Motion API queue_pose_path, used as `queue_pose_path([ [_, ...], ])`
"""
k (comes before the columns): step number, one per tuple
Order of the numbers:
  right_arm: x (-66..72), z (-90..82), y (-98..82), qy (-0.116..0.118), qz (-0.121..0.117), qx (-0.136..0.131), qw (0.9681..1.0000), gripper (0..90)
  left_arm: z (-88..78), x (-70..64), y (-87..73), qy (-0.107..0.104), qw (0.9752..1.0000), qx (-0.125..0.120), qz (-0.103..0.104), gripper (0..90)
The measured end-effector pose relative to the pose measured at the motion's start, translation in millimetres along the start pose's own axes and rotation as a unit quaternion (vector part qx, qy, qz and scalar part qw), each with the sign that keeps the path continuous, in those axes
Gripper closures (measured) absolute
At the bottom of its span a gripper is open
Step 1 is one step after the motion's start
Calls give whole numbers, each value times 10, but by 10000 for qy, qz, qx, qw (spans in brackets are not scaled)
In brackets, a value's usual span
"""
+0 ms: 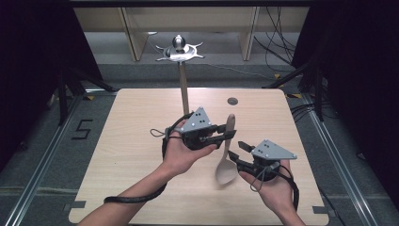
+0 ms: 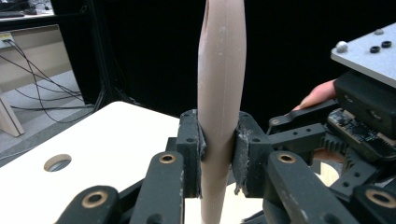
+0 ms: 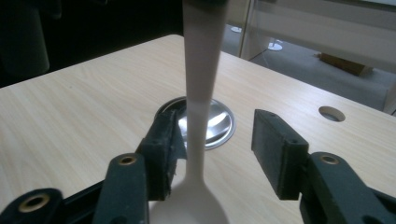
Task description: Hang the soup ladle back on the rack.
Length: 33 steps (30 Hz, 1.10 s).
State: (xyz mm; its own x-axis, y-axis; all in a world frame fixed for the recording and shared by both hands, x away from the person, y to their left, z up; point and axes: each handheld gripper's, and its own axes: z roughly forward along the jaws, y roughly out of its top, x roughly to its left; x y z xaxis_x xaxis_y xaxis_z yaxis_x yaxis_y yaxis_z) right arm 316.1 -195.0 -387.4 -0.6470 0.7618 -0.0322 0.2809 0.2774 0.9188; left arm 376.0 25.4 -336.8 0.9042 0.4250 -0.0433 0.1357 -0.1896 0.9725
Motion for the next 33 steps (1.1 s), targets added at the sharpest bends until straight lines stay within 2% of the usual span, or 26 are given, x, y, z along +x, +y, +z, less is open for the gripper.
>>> queue_pose_path([
  [5,-29,-81,-65,76,86,17,9999,479,-109,72,14,14,10000,-13,0,737],
  [6,-83,-112,-89,94,-60,-29,9999,473,-164,109,25,2,10000,-11,26,736],
  [7,-76,-129,-106,147,122,5,9998,473,-164,109,25,2,10000,-11,26,736],
  [9,-115,-153,-130,119,129,-21,9998,471,-235,150,38,-29,10000,9,59,737],
  [10,-144,-161,-135,91,33,-45,9999,470,-235,150,38,-29,10000,9,59,736],
  [12,-152,-166,-165,112,208,-74,9997,468,-305,181,42,-50,10000,13,66,736],
  [13,-174,-169,-175,68,188,-101,9998,467,-305,181,42,-50,10000,13,66,736],
  [14,-192,-177,-186,99,143,-26,9998,466,-328,199,46,-78,9999,16,138,736],
  [15,-195,-181,-203,49,246,-15,9997,465,-357,213,47,-81,9998,26,162,737],
  [17,-223,-177,-214,77,176,-10,9998,465,-399,224,44,-67,9999,21,100,736],
  [18,-241,-178,-240,107,288,72,9995,463,-435,241,44,-59,9999,31,88,736],
  [19,-241,-178,-240,107,288,72,9995,463,-435,241,44,-59,9999,31,88,736],
  [21,-269,-183,-268,28,273,127,9995,463,-472,264,46,-57,9999,29,105,737],
  [22,-265,-183,-280,22,351,143,9993,463,-496,275,48,-52,9999,22,99,736],
  [23,-305,-166,-319,-77,289,48,9995,463,-515,287,51,-49,9999,24,118,736],
  [28,-354,-186,-391,-48,436,266,9987,461,-590,333,56,-50,10000,11,80,736],
  [31,-374,-184,-416,-20,440,306,9986,460,-608,348,54,-49,10000,-12,63,736],
  [32,-381,-190,-445,-118,509,299,9982,458,-618,355,52,-45,10000,-14,51,736],
  [33,-402,-191,-453,-109,437,302,9985,458,-631,362,48,-31,10000,-12,48,736],
])
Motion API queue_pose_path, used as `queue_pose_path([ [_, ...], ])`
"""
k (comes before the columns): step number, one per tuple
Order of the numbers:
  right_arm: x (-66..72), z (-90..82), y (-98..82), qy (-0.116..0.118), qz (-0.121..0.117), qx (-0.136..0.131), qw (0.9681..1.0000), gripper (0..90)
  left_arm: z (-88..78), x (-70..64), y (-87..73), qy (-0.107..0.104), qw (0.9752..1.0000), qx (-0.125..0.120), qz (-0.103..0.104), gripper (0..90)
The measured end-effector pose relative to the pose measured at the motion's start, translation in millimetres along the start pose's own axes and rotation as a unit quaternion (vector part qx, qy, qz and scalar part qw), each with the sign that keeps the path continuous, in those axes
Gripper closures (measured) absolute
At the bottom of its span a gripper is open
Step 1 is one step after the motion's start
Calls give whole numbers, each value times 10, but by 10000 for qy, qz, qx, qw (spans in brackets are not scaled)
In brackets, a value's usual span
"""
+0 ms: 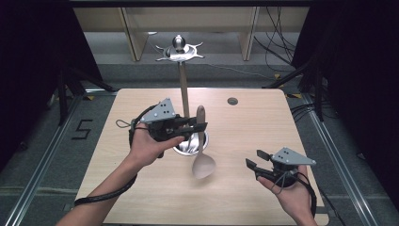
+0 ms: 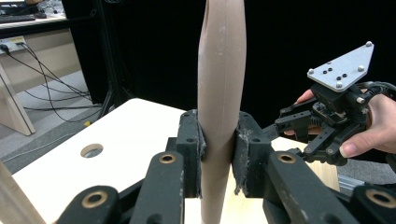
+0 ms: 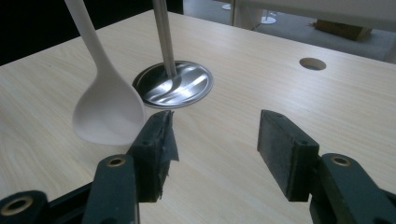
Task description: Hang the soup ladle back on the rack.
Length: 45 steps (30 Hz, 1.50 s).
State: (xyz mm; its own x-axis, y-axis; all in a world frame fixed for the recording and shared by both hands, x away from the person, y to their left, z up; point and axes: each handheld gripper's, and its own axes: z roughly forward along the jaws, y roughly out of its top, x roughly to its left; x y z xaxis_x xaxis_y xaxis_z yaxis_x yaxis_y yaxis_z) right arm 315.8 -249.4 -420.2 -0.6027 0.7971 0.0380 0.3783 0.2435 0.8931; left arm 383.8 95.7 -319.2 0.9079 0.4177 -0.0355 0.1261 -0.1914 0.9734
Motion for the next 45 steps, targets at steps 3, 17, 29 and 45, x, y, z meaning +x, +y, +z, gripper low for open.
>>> queue_pose_path([
  [3,-13,3,-22,43,95,54,9999,457,-24,15,-2,9,10000,-28,30,736],
  [17,-58,10,-88,-12,213,34,9998,450,-129,92,31,48,10000,-13,81,736],
  [29,-57,0,-121,-16,386,92,9992,445,-176,142,95,20,9999,22,107,736],
  [45,-102,6,-132,-110,173,84,9998,444,-236,193,159,18,9999,-16,100,736],
])
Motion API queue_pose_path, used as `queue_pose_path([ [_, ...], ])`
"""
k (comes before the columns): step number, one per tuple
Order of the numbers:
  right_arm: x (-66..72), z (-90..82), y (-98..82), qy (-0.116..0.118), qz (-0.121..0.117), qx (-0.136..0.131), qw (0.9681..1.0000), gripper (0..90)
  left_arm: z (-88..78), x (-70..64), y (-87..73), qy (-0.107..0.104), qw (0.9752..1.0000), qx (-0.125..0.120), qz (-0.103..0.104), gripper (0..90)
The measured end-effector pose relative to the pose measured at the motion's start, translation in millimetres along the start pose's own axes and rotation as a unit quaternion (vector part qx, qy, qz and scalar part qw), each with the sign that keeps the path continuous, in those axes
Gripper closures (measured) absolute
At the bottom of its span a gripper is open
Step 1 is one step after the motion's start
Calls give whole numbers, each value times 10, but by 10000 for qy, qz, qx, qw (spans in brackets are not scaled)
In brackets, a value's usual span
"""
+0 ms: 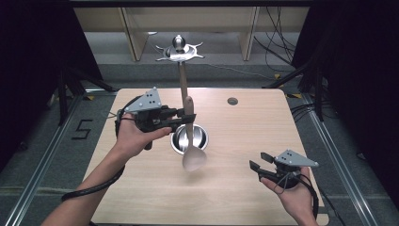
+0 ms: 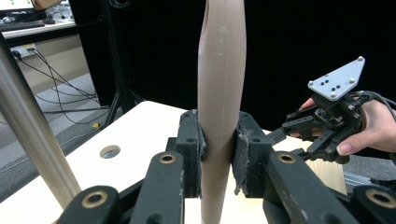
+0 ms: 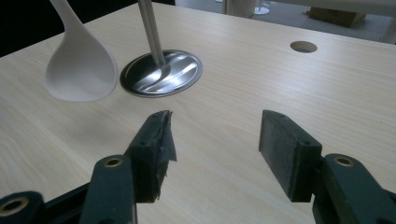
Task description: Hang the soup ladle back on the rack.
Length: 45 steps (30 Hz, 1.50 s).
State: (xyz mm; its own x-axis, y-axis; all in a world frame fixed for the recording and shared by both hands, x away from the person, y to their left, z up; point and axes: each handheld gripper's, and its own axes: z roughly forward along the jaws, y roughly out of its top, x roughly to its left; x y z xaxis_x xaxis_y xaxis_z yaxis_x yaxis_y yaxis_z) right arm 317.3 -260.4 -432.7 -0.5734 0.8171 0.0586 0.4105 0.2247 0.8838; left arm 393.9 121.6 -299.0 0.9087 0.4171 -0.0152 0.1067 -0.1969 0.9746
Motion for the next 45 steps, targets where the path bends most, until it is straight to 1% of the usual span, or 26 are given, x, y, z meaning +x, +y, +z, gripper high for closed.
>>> queue_pose_path([
  [4,0,6,-7,-20,-10,-10,10000,444,0,11,17,-7,10000,14,17,736],
  [6,5,9,-10,9,36,-14,10000,443,-2,17,31,-20,10000,3,7,736],
  [8,39,2,-15,58,278,82,9996,443,-4,24,40,-23,10000,-21,-17,736],
  [9,38,2,-16,58,281,72,9996,443,-7,30,46,-24,10000,-14,-10,736],
  [10,30,5,-23,30,230,76,9997,443,-8,38,53,-24,10000,-8,-11,736],
  [13,27,6,-24,31,233,71,9997,441,-12,50,63,-22,10000,16,5,736],
  [16,37,-3,-20,26,302,110,9995,441,-18,69,72,-27,10000,-7,-33,736],
  [17,36,17,-27,87,314,14,9995,439,-20,75,74,-36,10000,0,-34,736],
  [19,35,19,-28,90,314,16,9995,438,-22,79,79,-29,10000,4,-33,736],
  [20,34,6,-26,37,298,89,9995,437,-22,79,82,-26,10000,3,-29,736],
  [21,32,9,-28,40,285,99,9995,437,-22,79,85,-24,10000,7,-23,736],
  [26,35,6,-26,48,321,88,9994,436,-25,87,110,-40,10000,14,-16,736],
  [29,32,9,-27,39,300,102,9995,436,-24,87,123,-37,10000,17,-35,736],
  [30,32,22,-32,77,315,41,9995,436,-25,95,134,-44,10000,11,-8,736],
  [31,33,22,-32,78,318,43,9995,436,-25,95,134,-44,10000,11,-8,736],
  [38,34,22,-32,83,314,42,9995,436,-32,117,179,-33,10000,16,-31,736],
  [39,30,15,-29,73,285,99,9995,436,-33,119,184,-35,10000,23,-23,736],
  [44,33,20,-28,89,302,83,9995,435,-39,135,213,-51,10000,15,-51,736],
  [45,33,27,-31,82,301,44,9995,436,-41,138,218,-52,10000,13,-68,736],
])
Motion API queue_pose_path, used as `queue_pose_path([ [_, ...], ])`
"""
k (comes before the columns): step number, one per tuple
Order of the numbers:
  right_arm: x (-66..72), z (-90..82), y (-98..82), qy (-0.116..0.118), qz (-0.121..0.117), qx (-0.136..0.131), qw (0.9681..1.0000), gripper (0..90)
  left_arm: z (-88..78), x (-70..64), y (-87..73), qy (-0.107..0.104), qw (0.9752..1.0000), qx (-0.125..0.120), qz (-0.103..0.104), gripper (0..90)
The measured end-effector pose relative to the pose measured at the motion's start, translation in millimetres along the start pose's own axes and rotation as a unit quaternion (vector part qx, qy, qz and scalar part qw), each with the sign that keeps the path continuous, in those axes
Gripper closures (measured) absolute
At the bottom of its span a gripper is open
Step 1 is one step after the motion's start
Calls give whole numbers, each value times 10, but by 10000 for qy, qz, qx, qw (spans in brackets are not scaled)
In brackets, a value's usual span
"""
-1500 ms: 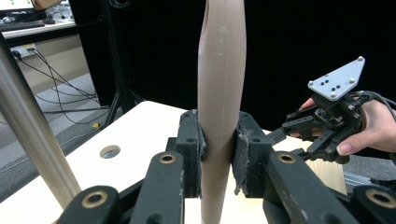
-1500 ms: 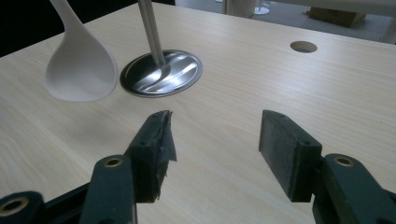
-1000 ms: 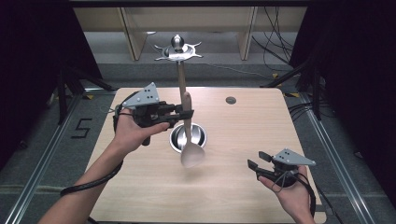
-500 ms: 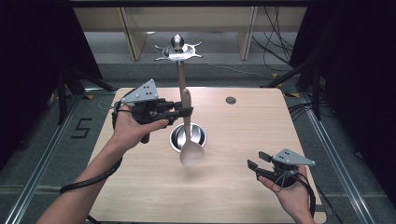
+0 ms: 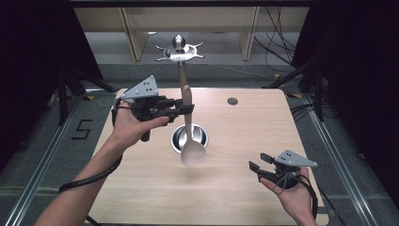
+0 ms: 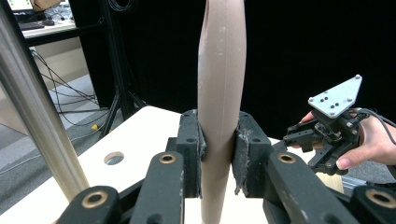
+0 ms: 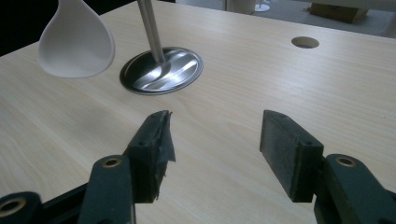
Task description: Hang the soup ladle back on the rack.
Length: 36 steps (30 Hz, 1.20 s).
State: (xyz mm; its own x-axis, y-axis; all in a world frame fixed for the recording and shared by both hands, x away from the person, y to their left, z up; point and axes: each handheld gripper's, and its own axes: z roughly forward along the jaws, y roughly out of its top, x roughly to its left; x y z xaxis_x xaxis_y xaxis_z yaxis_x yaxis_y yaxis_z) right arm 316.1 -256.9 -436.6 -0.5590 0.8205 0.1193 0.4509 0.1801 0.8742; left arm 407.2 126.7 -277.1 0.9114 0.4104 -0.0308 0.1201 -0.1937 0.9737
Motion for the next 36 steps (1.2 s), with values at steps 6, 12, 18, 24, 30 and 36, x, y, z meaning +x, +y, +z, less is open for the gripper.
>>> queue_pose_path([
  [6,1,-20,8,-35,14,36,10000,435,-4,38,35,-44,10000,26,-17,736],
  [12,-15,-23,9,-63,-22,14,10000,435,-10,77,74,-84,9999,57,-16,736],
  [18,-32,-15,13,-52,-204,-38,9998,434,-31,124,132,-117,9999,106,-35,736],
  [24,-10,-19,6,-62,-69,10,10000,435,-37,161,169,-103,9998,153,3,736],
  [30,-12,-21,7,-64,-77,5,9999,435,-42,181,209,-103,9998,150,-28,736],
  [36,-7,-20,7,-51,-64,20,10000,434,-41,210,266,-102,9998,159,-25,736],
])
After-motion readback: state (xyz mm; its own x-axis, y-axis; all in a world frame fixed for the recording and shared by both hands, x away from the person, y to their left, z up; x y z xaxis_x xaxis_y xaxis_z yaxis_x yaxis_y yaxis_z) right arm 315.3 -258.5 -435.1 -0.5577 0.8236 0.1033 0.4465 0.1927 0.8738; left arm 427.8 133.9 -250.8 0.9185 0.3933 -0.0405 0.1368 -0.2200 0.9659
